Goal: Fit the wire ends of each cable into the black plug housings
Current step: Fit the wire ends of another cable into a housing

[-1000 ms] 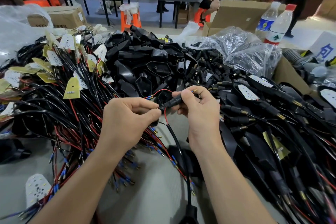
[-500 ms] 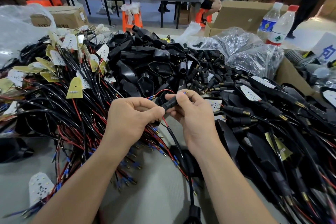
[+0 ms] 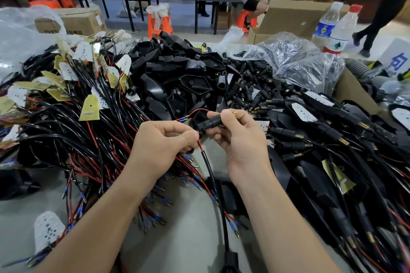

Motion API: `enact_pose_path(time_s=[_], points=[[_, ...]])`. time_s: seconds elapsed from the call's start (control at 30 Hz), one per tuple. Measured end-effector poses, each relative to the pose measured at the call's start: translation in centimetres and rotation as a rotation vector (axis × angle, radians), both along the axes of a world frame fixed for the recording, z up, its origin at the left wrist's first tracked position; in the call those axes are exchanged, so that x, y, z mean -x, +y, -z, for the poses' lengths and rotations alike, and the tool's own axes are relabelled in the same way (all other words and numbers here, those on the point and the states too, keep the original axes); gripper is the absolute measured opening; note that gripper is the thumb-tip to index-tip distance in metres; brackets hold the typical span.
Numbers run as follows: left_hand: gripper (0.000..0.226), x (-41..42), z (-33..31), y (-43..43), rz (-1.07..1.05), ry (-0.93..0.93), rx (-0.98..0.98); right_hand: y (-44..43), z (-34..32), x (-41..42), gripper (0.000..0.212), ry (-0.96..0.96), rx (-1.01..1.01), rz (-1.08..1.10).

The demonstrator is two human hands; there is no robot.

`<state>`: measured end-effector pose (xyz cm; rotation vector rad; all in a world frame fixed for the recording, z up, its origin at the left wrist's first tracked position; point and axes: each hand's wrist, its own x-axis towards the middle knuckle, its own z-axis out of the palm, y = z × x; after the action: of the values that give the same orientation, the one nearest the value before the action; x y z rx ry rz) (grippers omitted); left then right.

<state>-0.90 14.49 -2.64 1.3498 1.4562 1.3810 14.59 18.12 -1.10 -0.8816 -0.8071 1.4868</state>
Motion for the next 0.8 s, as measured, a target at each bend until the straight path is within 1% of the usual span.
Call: enact_pose_path(time_s=[0.07,0.1,0.2,0.23,0.3,0.37,0.43,0.47,0.53,0.6,0.67,0.73,0.8], points=[[0.021,-0.1,0.0,0.0,-0.037,-0.001,0.007,0.1,0.0,0.0,0.021,-0.016,-0.006,-0.009],[0.021,-0.1,0.1,0.0,-0.069,0.045,0.0,0.1,0.0,-0.1,0.021,-0.026,-0.014,-0.023],[0.023,-0.2,0.3,-0.3,-0.146,0.303,-0.054,0.2,0.0,0.0,0.024,-0.085,-0.058,-0.078],[0.024,-0.4,0.3,-0.4,-0.159,0.345,-0.072,0.1,0.0,0.0,0.023,-0.114,-0.079,-0.083],[0.025,-0.7,0.4,-0.6,-0.179,0.323,-0.118,0.0,0.0,0.2,0.021,-0.131,-0.109,-0.084],[0.026,-0.8,0.0,-0.6,-0.18,0.171,-0.145,0.0,0.0,0.2,0.027,-0.068,-0.094,-0.083],[0.029,-0.6,-0.1,-0.4,-0.133,0.006,-0.101,0.1,0.0,0.3,0.029,0.007,-0.049,-0.045],[0.027,-0.7,-0.1,-0.3,-0.094,-0.036,-0.055,0.2,0.0,0.3,0.027,0.044,-0.025,-0.015],[0.016,-0.9,0.0,-0.2,-0.014,-0.003,0.036,0.4,0.1,0.3,0.024,0.095,0.009,0.037],[0.019,-1.3,0.2,-0.2,0.032,0.009,0.072,0.4,0.2,0.1,0.025,0.11,0.017,0.061],[0.024,-1.4,0.3,-0.2,-0.001,0.007,0.068,0.4,0.1,-0.2,0.028,0.104,0.018,0.055],[0.024,-1.0,0.5,-0.2,-0.068,0.124,0.037,0.4,-0.1,-0.3,0.032,0.046,-0.002,0.014],[0.026,-0.7,0.6,-0.2,-0.112,0.225,0.019,0.4,-0.2,-0.2,0.034,-0.061,-0.041,-0.042]])
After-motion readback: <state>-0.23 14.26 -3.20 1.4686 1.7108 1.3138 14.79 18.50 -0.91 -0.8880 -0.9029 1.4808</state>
